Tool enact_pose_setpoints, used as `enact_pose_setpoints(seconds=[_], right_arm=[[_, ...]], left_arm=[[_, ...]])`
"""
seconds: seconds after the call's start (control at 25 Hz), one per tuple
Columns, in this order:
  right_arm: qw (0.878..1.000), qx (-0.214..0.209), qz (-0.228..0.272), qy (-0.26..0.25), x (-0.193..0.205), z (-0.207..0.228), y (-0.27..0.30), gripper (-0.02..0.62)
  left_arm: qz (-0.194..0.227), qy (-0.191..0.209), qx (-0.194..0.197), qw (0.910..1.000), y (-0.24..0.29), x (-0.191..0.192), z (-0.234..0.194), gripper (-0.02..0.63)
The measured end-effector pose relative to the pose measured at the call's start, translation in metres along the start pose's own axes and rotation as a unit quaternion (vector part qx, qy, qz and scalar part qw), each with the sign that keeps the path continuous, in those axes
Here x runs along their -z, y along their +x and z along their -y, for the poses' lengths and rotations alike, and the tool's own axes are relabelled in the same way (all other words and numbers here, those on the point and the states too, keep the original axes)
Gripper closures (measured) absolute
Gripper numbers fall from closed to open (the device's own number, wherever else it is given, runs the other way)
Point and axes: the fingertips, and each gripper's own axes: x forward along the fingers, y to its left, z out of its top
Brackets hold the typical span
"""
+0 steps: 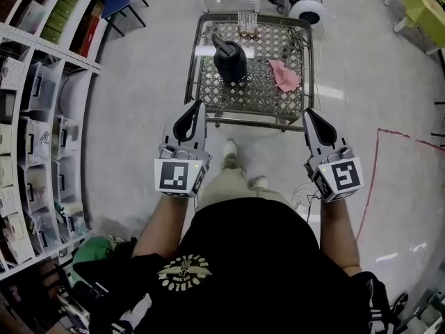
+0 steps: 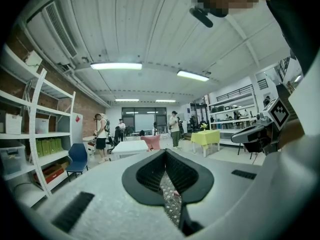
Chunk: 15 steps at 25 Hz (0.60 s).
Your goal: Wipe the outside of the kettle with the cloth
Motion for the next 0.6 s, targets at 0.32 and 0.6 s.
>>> enact_pose_setpoints(seconds=[0.32,0.6], right_arm=[[1.000,0.019,-0.001,0.002,-0.009,0.009,0.048,0.584],[0.998,0.045,-0.031,0.021,-0.004,0.012,0.079,0.584]], left_arm=[[0.012,-0.004,0.029,0.9995,0.046,-0.008,-0.032,0.597],[-0.002,-0.006,0.058,0.9983,0.080,0.000,-0.058,0.597]])
